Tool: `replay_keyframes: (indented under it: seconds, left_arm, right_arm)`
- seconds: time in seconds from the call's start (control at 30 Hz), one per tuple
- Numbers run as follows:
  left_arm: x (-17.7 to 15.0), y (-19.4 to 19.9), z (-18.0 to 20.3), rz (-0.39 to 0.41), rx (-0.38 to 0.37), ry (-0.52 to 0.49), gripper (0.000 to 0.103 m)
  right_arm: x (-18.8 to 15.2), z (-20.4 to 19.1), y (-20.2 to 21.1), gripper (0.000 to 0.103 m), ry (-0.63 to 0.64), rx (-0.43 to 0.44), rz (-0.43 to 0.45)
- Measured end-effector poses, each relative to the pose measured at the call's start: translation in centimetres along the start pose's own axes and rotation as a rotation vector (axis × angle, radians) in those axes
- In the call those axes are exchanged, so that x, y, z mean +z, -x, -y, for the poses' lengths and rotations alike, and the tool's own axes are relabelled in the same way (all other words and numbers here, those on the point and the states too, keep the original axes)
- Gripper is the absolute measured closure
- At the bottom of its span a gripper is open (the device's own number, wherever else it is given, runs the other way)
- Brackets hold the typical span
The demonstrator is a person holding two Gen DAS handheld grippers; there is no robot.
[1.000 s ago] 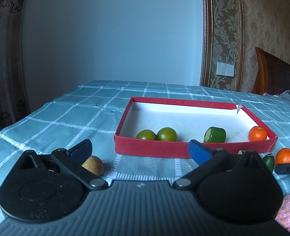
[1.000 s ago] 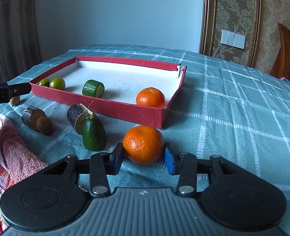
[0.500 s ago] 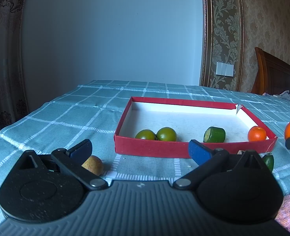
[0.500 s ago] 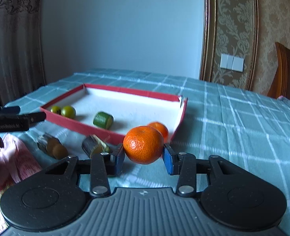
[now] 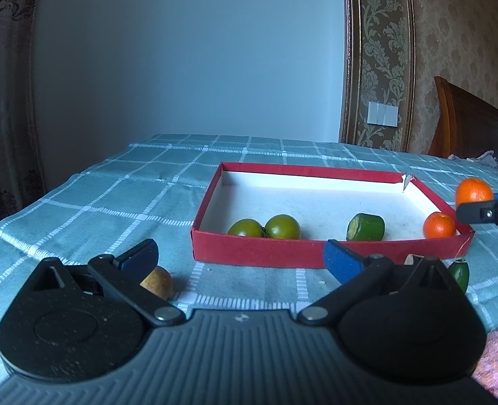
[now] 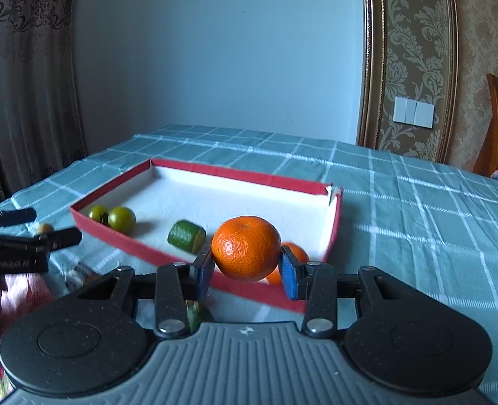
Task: Organize fruits
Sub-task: 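Carry the mandarin into the red tray and open the right tool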
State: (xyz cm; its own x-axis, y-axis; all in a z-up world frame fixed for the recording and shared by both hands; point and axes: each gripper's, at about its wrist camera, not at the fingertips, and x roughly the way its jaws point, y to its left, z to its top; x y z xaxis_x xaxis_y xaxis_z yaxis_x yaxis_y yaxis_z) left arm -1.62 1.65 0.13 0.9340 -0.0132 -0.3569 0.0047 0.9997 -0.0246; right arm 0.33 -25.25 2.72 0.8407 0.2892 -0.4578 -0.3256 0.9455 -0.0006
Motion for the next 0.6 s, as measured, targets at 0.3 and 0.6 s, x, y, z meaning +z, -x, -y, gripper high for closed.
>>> replay_keyframes:
  seconds: [0.3, 0.6]
  left_arm:
    - [0.0, -0.2, -0.2, -0.010, -0.003, 0.002, 0.000]
    - [0.1, -0.4, -0.1, -0.021, -0.010, -0.004, 0.000]
  right_arm:
    - [1.1, 0.0, -5.2, 0.063, -0.039, 0.023, -0.058]
    - [0.2, -0.2, -6.7, 0.063, -0.034, 0.027, -0.076]
